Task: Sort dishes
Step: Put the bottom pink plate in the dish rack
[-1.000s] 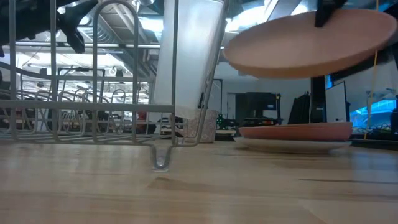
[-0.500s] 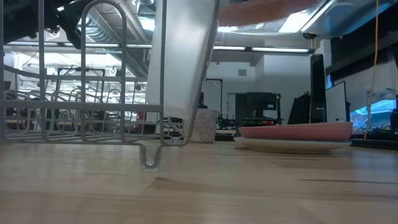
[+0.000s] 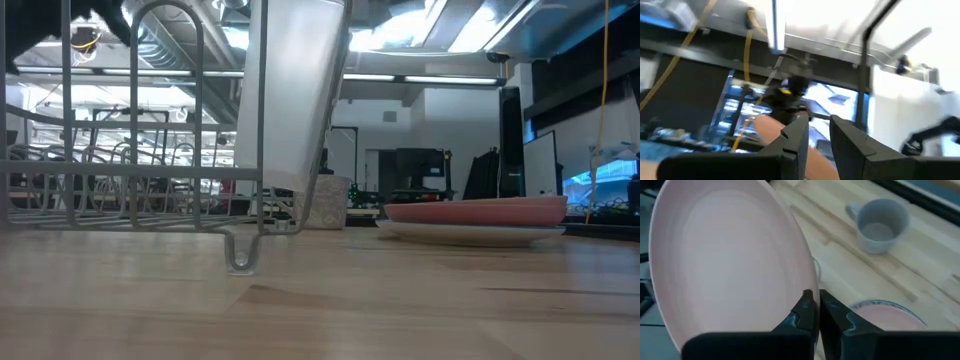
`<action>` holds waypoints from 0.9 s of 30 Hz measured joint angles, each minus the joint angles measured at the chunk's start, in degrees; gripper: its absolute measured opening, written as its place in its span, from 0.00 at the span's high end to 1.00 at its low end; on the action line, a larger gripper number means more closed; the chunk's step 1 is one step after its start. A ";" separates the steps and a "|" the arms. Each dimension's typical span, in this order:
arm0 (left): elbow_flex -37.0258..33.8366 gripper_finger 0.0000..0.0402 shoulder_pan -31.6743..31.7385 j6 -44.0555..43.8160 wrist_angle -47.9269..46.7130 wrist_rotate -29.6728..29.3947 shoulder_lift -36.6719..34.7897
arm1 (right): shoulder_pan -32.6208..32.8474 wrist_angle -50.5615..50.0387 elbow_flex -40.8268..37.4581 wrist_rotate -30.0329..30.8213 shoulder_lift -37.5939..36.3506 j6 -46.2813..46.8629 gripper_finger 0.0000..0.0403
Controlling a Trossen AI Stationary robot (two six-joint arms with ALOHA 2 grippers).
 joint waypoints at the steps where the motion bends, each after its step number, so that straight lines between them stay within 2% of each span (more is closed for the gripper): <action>1: 1.08 0.83 -0.65 1.41 0.74 1.25 2.13 | -0.91 0.53 0.00 -0.41 0.11 -0.06 0.98; 4: 6.14 0.83 -2.90 7.61 0.69 5.58 9.08 | -3.55 1.21 0.02 -1.86 0.54 0.07 0.98; 8: 14.12 0.83 -5.91 17.69 -3.30 8.67 18.85 | -6.39 1.04 0.01 -8.40 2.38 1.47 0.98; 14: 26.18 0.83 -7.35 26.90 -23.74 8.31 30.48 | -8.59 1.17 0.00 -19.88 5.40 3.47 0.98; 16: 28.92 0.82 -7.36 28.74 -27.46 7.14 33.38 | -8.88 1.08 -0.02 -22.40 6.27 3.57 0.98; 21: 33.74 0.82 -7.35 31.43 -32.91 3.68 37.23 | -8.86 0.79 -0.06 -26.22 7.41 3.67 0.98; 27: 35.43 0.82 -7.35 31.56 -32.63 3.60 36.16 | -8.83 0.66 -0.09 -26.37 7.40 3.13 0.98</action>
